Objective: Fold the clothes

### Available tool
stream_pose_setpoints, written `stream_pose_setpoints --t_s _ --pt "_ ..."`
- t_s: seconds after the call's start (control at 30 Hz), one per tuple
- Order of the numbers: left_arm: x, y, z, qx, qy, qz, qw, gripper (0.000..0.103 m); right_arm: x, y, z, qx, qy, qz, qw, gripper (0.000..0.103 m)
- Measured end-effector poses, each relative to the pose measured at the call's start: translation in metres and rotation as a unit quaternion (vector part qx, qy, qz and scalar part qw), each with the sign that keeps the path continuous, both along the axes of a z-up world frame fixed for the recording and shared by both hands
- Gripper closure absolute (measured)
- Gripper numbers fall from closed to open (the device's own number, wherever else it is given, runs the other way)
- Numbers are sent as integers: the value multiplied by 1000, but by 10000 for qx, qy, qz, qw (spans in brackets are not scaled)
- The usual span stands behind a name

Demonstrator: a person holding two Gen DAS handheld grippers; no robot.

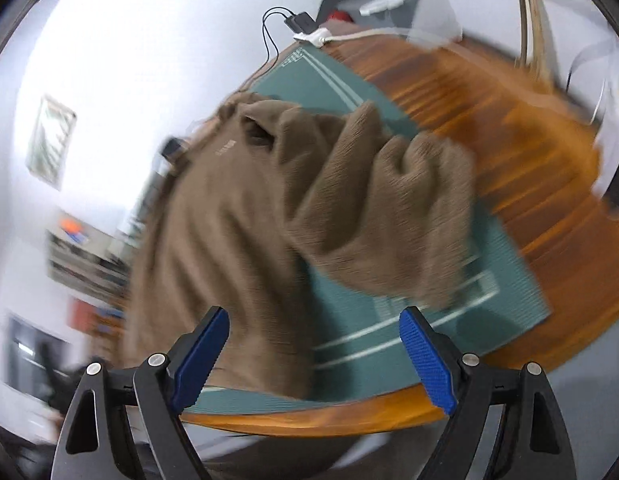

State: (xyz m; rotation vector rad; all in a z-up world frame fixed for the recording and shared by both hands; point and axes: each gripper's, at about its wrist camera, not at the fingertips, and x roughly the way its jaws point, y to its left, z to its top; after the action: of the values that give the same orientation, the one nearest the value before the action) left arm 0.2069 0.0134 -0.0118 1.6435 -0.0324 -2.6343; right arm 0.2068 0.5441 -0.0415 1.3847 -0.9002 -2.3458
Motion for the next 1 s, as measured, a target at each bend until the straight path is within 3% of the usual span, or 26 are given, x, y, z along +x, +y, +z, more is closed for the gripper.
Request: stream_pose_setpoints --t_s 0.17,0.27,0.43,0.53,0.67,0.8,0.9,1.0 --pt "-24 10 18 291 245 -47 9993 12 -10 3 -24 -1161 -285 -434 9919 14" --pt "-41 24 25 355 330 -145 9987 12 -15 1 -38 -1465 -573 -754 9847 14" --pt "-69 45 36 517 510 -360 9967 12 -25 -5 -41 -1139 -742 -1070 9849 14" --pt "-87 54 36 690 549 -437 9951 12 -27 1 -40 -1131 -745 -1526 9790 14" --pt "-108 63 30 727 466 -603 9944 12 -29 10 -37 -1099 -722 -2207 9664 14" --pt "-124 68 21 836 366 -761 9929 12 -24 23 -39 -1354 -617 -2994 9425 14" --pt "-137 71 14 864 259 -823 9925 12 -27 25 -35 -1171 -579 -3150 9401 15" --pt "-147 72 9 889 179 -876 9920 12 -36 19 -28 -793 -578 -3218 9417 26"
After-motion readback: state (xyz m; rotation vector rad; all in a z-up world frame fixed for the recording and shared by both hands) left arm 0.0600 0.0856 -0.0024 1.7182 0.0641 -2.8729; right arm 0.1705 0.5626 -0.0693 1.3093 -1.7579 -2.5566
